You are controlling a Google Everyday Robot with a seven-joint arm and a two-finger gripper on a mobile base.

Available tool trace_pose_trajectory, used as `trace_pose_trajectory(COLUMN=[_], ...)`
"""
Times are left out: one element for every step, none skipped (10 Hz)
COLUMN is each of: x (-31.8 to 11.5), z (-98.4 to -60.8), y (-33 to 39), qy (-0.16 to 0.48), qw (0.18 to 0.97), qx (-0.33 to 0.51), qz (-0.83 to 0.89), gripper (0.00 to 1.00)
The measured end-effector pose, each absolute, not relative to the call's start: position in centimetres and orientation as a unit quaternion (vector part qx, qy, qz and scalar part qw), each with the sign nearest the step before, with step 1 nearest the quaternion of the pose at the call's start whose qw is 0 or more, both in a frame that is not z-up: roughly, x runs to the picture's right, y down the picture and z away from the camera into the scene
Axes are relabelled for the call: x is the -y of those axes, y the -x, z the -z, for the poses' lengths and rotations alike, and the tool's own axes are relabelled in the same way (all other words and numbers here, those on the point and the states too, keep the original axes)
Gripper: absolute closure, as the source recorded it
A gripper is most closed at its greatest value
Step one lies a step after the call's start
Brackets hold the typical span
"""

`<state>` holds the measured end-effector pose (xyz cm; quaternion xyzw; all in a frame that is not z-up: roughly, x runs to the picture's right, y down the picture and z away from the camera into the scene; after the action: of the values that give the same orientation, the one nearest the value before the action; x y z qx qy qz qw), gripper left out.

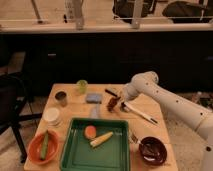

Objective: Place grapes in table surface

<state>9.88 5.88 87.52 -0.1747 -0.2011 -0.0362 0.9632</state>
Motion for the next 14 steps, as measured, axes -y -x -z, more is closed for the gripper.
trace_pose_trajectory(x=[-5.99, -5.98, -5.97, -5.98, -5.98, -5.99, -6.0, -6.0, -6.05, -6.07, -6.06, -6.06, -6.07, -6.07], z=[-87.57, -87.54, -87.54, -87.58, -87.6, -87.6, -87.6, -87.6, -87.63, -87.64, -87.63, -87.63, -87.63, -87.63], y=[-10.06, -10.19, -10.19, -10.07, -9.96, -9.97, -10.01, -10.02, -10.03, -10.06, -10.06, -10.08, -10.11, -10.11], qy=[0.175, 0.175, 0.175, 0.175, 0.175, 0.175, 0.175, 0.175, 0.176, 0.176, 0.176, 0.176, 0.176, 0.176], qw=[0.963, 0.963, 0.963, 0.963, 0.963, 0.963, 0.963, 0.963, 0.963, 0.963, 0.963, 0.963, 0.963, 0.963], qx=[0.2, 0.2, 0.2, 0.2, 0.201, 0.201, 0.2, 0.2, 0.201, 0.2, 0.2, 0.2, 0.2, 0.2], qz=[0.035, 0.034, 0.034, 0.035, 0.036, 0.036, 0.035, 0.035, 0.035, 0.035, 0.035, 0.035, 0.035, 0.035], gripper=[0.96, 0.96, 0.96, 0.96, 0.96, 0.96, 0.96, 0.96, 0.96, 0.99, 0.99, 0.94, 0.85, 0.77])
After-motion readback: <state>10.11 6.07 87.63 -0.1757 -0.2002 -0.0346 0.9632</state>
